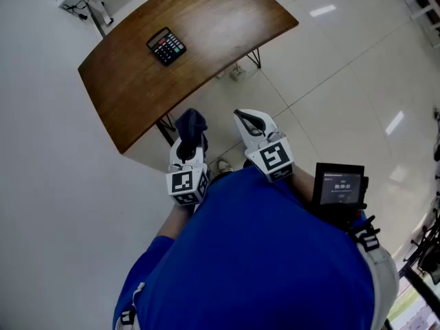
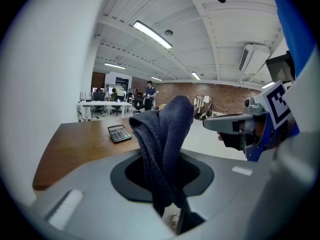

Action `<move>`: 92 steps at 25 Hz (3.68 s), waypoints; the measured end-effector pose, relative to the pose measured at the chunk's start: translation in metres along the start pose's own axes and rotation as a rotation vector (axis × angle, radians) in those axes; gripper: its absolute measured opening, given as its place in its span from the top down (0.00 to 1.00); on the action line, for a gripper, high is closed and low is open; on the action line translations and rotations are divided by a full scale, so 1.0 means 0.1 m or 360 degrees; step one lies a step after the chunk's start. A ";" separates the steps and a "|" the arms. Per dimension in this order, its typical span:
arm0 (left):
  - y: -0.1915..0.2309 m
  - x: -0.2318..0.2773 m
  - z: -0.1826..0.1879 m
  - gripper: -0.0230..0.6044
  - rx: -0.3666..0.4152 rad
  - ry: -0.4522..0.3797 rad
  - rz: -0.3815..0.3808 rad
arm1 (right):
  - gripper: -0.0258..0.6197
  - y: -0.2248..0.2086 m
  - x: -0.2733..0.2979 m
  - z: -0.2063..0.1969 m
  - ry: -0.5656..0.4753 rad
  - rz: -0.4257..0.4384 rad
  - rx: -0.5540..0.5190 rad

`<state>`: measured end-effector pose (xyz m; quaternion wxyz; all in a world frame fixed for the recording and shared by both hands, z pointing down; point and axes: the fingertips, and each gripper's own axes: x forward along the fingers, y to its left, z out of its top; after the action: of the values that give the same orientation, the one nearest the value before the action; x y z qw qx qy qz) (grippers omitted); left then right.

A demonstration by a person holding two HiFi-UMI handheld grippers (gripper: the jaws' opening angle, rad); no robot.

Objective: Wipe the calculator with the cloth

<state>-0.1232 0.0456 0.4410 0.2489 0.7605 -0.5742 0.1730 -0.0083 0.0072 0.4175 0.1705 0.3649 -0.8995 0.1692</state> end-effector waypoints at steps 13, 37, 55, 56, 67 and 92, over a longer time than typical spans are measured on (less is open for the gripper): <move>0.04 -0.02 0.11 0.82 0.0081 -0.0029 0.0025 | 0.96 0.04 0.05 0.09 -0.0033 0.0037 -0.0008; -0.05 0.19 -0.04 0.82 0.0143 0.0041 -0.0033 | 0.96 -0.08 -0.02 -0.13 0.0035 -0.0026 0.0053; 0.04 0.23 -0.12 0.82 0.0209 0.0129 -0.0012 | 0.96 -0.05 0.11 -0.22 0.0095 -0.0012 -0.0032; 0.04 0.21 -0.14 0.82 0.0221 0.0134 -0.0005 | 0.96 -0.03 0.11 -0.23 0.0094 -0.0003 -0.0038; 0.01 0.30 -0.31 0.82 0.0473 0.0216 0.0048 | 0.96 0.03 0.09 -0.33 0.0114 0.0056 -0.0104; 0.31 0.65 -0.53 0.82 0.1130 0.0616 0.0210 | 0.96 -0.03 0.04 -0.40 0.0142 0.0056 -0.0121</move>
<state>-0.1335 0.0181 0.5257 0.0628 0.7141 -0.4690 0.5159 -0.0018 0.0202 0.4548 0.2212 0.3344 -0.9031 0.1539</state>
